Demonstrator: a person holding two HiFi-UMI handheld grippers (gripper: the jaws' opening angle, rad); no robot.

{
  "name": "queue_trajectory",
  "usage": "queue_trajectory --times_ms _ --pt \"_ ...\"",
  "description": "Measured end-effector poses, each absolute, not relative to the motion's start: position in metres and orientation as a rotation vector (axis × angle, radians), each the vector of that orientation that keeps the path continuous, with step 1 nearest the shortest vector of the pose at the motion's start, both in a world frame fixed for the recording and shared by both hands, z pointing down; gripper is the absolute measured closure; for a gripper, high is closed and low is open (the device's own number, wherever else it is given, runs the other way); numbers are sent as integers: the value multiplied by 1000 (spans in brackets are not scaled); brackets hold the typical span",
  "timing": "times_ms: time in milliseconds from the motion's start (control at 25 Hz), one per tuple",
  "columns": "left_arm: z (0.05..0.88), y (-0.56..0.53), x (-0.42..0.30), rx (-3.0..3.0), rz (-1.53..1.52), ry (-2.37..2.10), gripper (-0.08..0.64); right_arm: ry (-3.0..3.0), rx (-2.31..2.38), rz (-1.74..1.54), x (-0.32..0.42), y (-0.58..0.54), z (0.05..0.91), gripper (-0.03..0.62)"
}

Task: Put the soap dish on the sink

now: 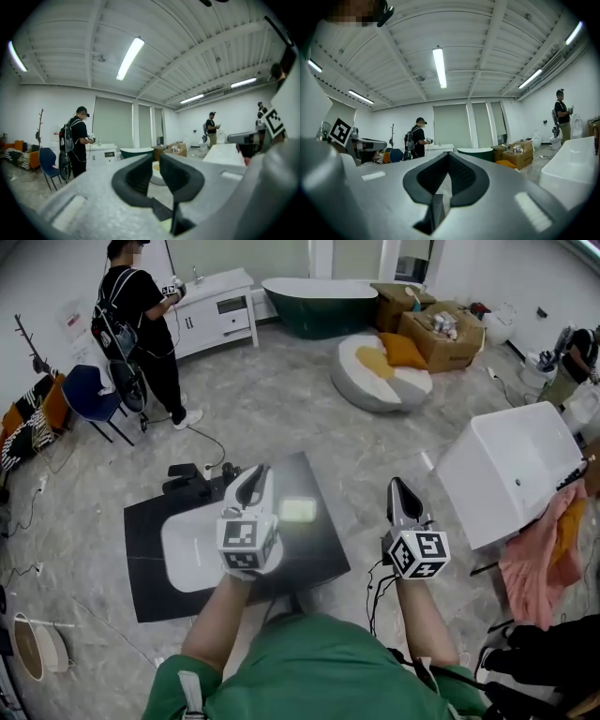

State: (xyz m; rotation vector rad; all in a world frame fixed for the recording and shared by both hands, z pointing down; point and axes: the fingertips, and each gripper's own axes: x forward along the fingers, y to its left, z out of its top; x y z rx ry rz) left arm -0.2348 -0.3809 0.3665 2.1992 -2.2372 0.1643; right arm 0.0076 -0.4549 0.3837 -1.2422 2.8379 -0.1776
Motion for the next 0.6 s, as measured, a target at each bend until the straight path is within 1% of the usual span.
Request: queue_trajectory --times_ms 280,600 --pt "320 -367 -242 2199 58 -2317 518 2791 -1214 -80 15 -450 342 594" --pt "315 -364 -252 2153 36 -2364 522 2791 -1205 -42 16 -450 337 594"
